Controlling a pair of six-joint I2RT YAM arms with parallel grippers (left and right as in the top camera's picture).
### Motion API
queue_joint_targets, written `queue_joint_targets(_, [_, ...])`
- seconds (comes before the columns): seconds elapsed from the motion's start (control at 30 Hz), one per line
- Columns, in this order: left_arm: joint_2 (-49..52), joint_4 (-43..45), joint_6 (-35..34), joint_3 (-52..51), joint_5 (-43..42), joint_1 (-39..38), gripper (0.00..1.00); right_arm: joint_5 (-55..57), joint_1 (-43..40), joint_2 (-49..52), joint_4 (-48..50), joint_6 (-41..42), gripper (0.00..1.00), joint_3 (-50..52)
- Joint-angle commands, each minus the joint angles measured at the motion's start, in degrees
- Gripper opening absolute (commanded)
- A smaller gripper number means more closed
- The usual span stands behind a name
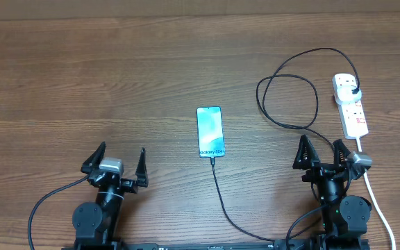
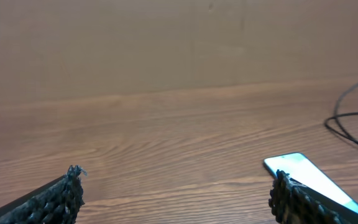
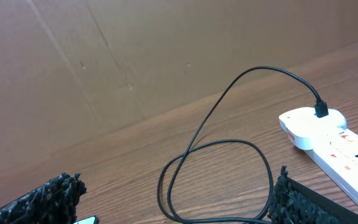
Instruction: Plug charger to phone and switch on socket
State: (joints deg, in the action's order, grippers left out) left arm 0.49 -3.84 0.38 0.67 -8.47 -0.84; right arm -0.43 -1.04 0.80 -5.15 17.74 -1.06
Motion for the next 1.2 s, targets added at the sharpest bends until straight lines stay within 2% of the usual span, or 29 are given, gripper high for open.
queue_joint_targets(0.0, [-0.3, -0.3, -0.2, -0.4, 4.4, -0.3, 1.00, 0.4, 0.3, -0.6, 0.3, -0.6, 1.00, 0.6])
queue_joint_targets(0.57, [-0.3, -0.5, -0.2, -0.4, 6.1, -0.1, 1.00, 0.4, 0.3, -0.6, 0.3, -0.6, 1.00, 0.6])
queue_joint_targets(0.83, [-0.3, -0.5, -0.2, -0.4, 6.1, 5.0, 1.00, 0.4, 0.3, -0.6, 0.3, -0.6, 1.00, 0.6])
queue_joint_targets(1.17, [-0.3, -0.5, -0.2, -0.4, 6.1, 5.1, 1.00, 0.4, 0.3, -0.6, 0.3, -0.6, 1.00, 0.6])
